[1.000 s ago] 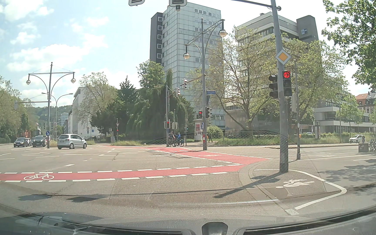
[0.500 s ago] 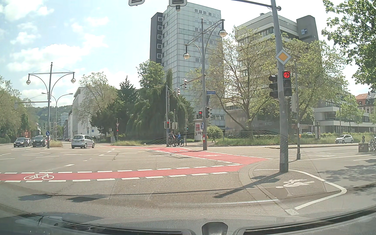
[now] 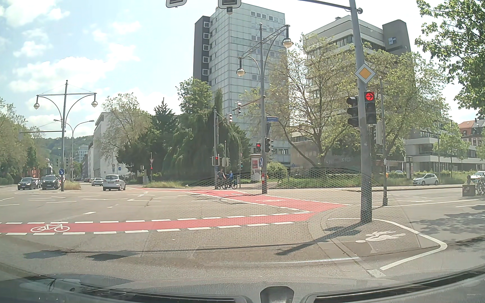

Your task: Follow the waypoints while adhering to traffic rules and regulations

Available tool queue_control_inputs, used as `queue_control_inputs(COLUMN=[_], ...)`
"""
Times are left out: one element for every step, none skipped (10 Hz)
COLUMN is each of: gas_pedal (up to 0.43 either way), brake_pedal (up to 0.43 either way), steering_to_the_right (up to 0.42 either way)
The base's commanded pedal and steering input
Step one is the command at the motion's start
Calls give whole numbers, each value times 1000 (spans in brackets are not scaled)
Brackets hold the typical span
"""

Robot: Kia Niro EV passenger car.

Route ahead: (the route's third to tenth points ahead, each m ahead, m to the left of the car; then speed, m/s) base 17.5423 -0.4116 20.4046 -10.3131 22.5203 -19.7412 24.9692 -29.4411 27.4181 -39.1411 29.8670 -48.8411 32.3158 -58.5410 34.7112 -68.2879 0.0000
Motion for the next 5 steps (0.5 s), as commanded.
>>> queue_control_inputs(gas_pedal=[0,0,0,0,0], brake_pedal=[256,262,262,262,262], steering_to_the_right=[-44,-44,-44,-44,-44])
